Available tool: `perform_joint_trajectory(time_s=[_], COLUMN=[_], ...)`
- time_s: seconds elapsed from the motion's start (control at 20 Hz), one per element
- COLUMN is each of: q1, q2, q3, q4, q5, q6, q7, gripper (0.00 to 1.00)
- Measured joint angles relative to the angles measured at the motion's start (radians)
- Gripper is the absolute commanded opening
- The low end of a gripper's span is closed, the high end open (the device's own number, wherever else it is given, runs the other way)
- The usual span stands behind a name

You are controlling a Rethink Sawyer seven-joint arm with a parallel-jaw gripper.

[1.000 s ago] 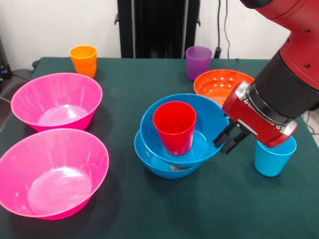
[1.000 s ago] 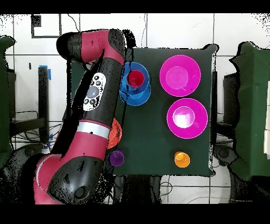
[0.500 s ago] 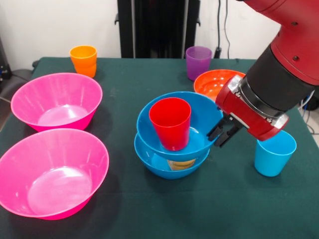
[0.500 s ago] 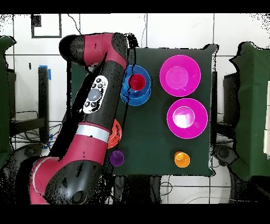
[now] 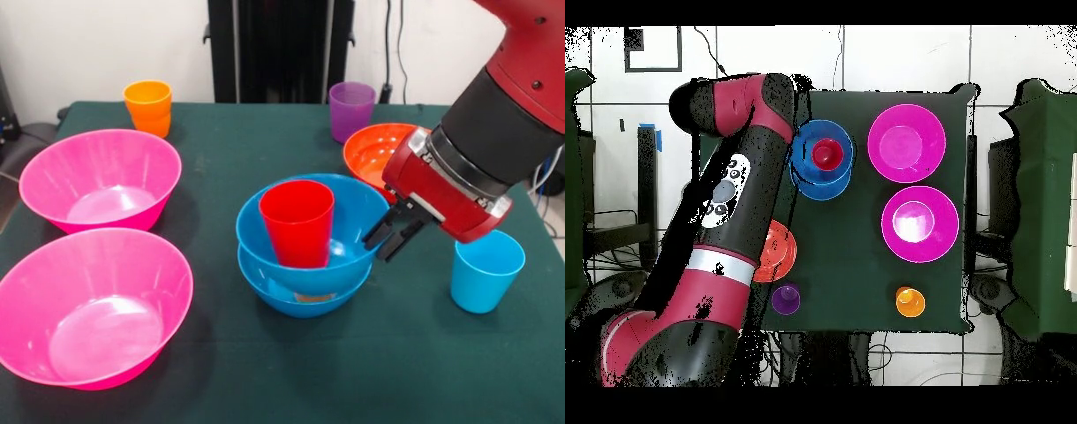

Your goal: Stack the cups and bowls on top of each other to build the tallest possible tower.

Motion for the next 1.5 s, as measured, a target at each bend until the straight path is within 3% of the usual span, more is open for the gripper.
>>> perform_joint_trajectory(time_s=[0.8,1.5], q1=[0.027,0.027], q2=[-0.009,-0.006], q3=[0.0,-0.022], q4=[0.025,0.024], q5=[-0.034,-0.035], q6=[-0.035,0.095], q7=[0.0,0.0], gripper=[0.0,0.0])
